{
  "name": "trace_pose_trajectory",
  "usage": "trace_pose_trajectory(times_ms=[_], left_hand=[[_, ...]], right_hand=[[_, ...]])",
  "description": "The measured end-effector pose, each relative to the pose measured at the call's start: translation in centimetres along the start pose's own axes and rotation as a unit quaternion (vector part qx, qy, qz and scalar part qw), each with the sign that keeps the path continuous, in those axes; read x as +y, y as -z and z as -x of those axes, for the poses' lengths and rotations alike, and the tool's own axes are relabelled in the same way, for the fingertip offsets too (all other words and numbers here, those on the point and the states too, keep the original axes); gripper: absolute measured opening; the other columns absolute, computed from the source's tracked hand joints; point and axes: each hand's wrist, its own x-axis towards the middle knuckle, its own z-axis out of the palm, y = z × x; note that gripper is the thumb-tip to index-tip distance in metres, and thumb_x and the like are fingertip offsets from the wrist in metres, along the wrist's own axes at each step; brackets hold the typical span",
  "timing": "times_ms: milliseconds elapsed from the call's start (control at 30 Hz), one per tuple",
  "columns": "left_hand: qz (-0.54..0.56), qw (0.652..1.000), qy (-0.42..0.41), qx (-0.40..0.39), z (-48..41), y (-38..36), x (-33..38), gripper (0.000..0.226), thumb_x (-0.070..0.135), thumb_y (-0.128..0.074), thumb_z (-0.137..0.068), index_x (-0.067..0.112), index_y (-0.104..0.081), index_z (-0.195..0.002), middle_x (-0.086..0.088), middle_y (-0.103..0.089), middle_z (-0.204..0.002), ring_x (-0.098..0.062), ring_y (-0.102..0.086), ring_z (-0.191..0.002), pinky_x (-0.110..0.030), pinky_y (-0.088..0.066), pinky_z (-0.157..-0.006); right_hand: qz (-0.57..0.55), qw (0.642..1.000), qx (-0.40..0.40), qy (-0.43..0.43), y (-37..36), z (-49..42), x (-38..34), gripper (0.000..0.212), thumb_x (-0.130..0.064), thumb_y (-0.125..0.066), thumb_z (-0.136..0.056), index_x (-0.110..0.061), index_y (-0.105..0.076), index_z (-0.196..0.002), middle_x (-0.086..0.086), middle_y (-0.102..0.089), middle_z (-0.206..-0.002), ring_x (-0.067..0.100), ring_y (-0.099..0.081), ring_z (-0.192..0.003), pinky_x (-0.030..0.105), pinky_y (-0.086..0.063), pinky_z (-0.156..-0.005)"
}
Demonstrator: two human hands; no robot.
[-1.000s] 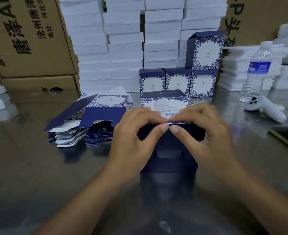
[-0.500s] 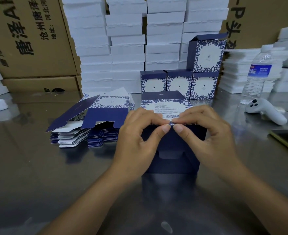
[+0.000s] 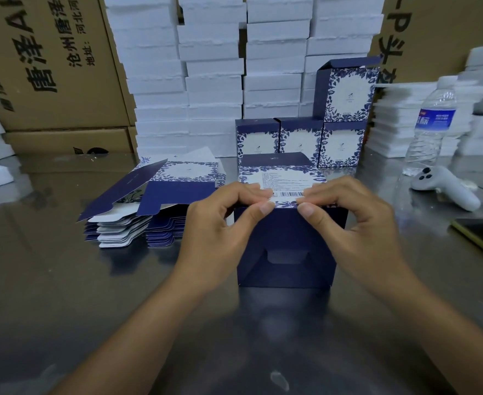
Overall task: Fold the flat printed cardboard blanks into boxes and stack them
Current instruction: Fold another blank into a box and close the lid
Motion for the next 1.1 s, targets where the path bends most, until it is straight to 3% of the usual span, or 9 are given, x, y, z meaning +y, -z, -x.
trace_pose_trajectory(times_ms=[67, 167, 233, 367, 500, 600, 800, 1100], left_hand=[[0.007, 1.0, -0.001, 0.002, 0.0, 0.1, -0.1, 0.014, 0.009, -0.066, -0.084, 0.022, -0.066, -0.078, 0.018, -0.069, -0.093, 0.003, -0.063, -0.101, -0.013, -0.045, -0.089], [0.026, 1.0, -0.002, 0.003, -0.1, 0.2, -0.2, 0.015, 0.01, -0.067, -0.083, 0.024, -0.066, -0.077, 0.017, -0.07, -0.095, 0.001, -0.063, -0.103, -0.013, -0.045, -0.09], [0.05, 0.999, 0.01, 0.006, -0.1, 0.2, -0.3, 0.003, 0.019, -0.066, -0.08, 0.022, -0.066, -0.079, 0.015, -0.07, -0.097, -0.001, -0.062, -0.107, -0.014, -0.045, -0.091], [0.066, 0.997, 0.035, 0.03, -0.1, 0.4, -0.5, 0.008, 0.028, -0.065, -0.074, 0.019, -0.065, -0.075, 0.014, -0.069, -0.097, 0.003, -0.062, -0.105, -0.013, -0.048, -0.084], [0.049, 0.998, 0.039, 0.032, -0.2, 0.4, -0.8, 0.012, 0.01, -0.068, -0.081, 0.015, -0.063, -0.07, 0.015, -0.069, -0.091, 0.008, -0.061, -0.101, -0.008, -0.046, -0.078], [0.047, 0.998, 0.036, 0.028, -0.2, 0.4, -0.8, 0.012, 0.007, -0.067, -0.082, 0.011, -0.063, -0.071, 0.014, -0.069, -0.091, 0.008, -0.061, -0.102, -0.007, -0.046, -0.078], [0.095, 0.993, 0.071, 0.002, -0.6, 0.8, -0.6, 0.018, 0.029, -0.059, -0.076, 0.013, -0.067, -0.077, 0.022, -0.071, -0.088, 0.005, -0.061, -0.106, -0.007, -0.043, -0.085], [0.12, 0.988, 0.097, -0.008, -0.9, 1.1, -0.8, 0.025, 0.033, -0.058, -0.075, 0.008, -0.063, -0.075, 0.024, -0.072, -0.088, 0.006, -0.06, -0.108, -0.007, -0.042, -0.087]], right_hand=[[0.018, 1.0, 0.003, 0.025, 0.4, -0.1, 0.4, 0.004, -0.018, -0.067, -0.082, -0.019, -0.069, -0.086, -0.002, -0.067, -0.085, 0.014, -0.062, -0.086, 0.024, -0.047, -0.08], [0.065, 0.997, 0.006, 0.048, 0.8, 0.0, 1.0, 0.016, -0.026, -0.066, -0.085, -0.011, -0.072, -0.09, -0.001, -0.068, -0.092, 0.017, -0.063, -0.093, 0.028, -0.048, -0.086], [0.064, 0.997, 0.011, 0.034, 0.8, 0.0, 1.2, 0.018, -0.025, -0.063, -0.085, -0.01, -0.072, -0.088, -0.002, -0.068, -0.092, 0.018, -0.063, -0.093, 0.03, -0.048, -0.085], [0.054, 0.998, 0.013, 0.02, 0.6, 0.0, 1.2, 0.017, -0.023, -0.059, -0.085, -0.011, -0.071, -0.084, -0.007, -0.066, -0.089, 0.014, -0.062, -0.091, 0.03, -0.047, -0.084], [0.049, 0.999, 0.011, 0.01, 0.5, 0.0, 1.2, 0.01, -0.021, -0.06, -0.085, -0.016, -0.069, -0.085, -0.004, -0.067, -0.088, 0.019, -0.064, -0.093, 0.03, -0.046, -0.084], [0.033, 0.999, 0.01, 0.01, 0.8, -0.1, 1.6, 0.013, -0.023, -0.061, -0.085, -0.016, -0.07, -0.092, -0.008, -0.067, -0.092, 0.011, -0.063, -0.094, 0.023, -0.046, -0.086], [-0.003, 0.999, 0.023, -0.027, 1.1, 0.1, 2.3, 0.016, -0.03, -0.057, -0.086, -0.022, -0.066, -0.097, -0.015, -0.064, -0.102, 0.003, -0.061, -0.102, 0.017, -0.043, -0.095], [-0.029, 0.995, -0.008, -0.092, 1.0, 0.1, 2.1, 0.02, -0.031, -0.051, -0.087, -0.026, -0.066, -0.1, -0.013, -0.066, -0.106, 0.003, -0.06, -0.108, 0.016, -0.04, -0.097]])
